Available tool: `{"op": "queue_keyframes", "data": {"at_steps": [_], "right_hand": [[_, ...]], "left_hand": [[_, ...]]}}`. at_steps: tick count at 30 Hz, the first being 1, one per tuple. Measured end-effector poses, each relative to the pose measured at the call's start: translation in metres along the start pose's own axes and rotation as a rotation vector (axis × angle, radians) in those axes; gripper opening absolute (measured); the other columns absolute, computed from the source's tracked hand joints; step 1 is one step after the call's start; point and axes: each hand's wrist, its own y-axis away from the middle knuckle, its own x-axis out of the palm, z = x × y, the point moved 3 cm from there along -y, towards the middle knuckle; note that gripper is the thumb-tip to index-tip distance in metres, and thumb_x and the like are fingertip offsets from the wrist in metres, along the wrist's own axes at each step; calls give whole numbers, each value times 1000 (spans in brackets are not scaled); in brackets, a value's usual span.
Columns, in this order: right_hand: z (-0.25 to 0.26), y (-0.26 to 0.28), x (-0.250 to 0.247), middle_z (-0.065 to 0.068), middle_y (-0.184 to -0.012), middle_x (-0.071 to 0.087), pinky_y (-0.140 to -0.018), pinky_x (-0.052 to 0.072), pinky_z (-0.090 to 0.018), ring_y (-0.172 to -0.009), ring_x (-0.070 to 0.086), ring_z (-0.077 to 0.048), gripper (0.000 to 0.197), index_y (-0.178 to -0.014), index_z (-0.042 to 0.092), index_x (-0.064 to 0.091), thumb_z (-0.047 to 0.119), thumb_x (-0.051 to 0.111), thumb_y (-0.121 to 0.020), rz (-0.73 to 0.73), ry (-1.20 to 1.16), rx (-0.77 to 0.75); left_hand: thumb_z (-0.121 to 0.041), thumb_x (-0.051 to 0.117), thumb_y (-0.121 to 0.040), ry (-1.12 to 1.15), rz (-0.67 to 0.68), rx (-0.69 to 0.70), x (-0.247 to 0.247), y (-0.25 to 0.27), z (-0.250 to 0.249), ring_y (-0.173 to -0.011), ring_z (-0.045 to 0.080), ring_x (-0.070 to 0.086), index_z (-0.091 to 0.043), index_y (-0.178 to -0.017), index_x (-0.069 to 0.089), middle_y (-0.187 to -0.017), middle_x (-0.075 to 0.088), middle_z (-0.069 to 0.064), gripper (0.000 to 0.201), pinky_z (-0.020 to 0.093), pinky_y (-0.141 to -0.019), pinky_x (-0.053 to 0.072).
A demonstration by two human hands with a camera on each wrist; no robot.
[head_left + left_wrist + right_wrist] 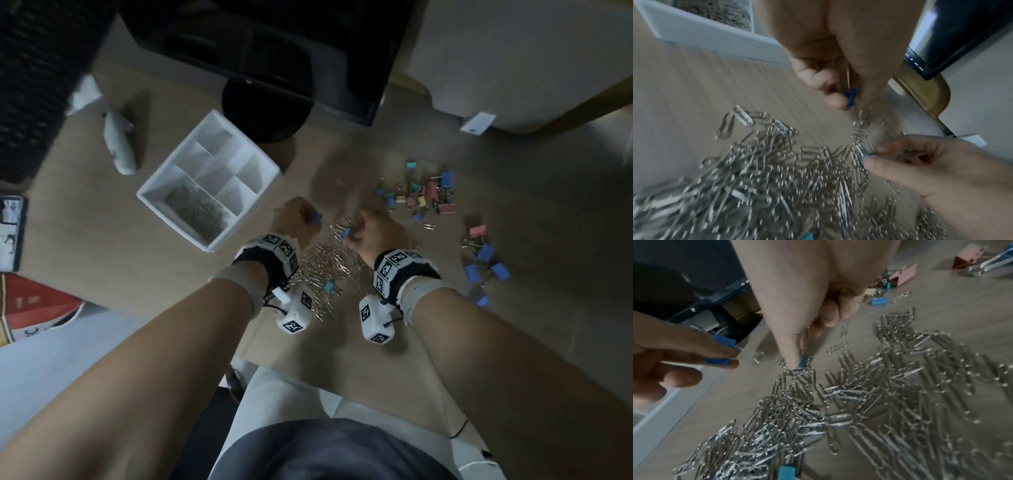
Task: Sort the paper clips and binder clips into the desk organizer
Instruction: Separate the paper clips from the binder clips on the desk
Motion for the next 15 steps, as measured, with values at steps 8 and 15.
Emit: {"op": "queue_keyframes", "data": {"at_steps": [8,15], "right_hand": [[5,-4,4,5,-90,72,-75,56,-32,-81,68,-19,15,-91,27,69,41,63,-87,-8,19,115],[-4,3,-3,12,-89,71,-79,56,-33,-86,69,-15,12,-91,31,59,39,64,-83,62,-121,136]], "left_hand": [[-16,68,-85,21,65,-47,0,-48,1,-71,25,61,-13,-91,54,-75,60,7,16,37,-66,52],[-36,58,-78,-197,30,-26,5,-63,4,-105,26,58,-5,-105,64,-111,63,7,41,31,-93,46]]}}
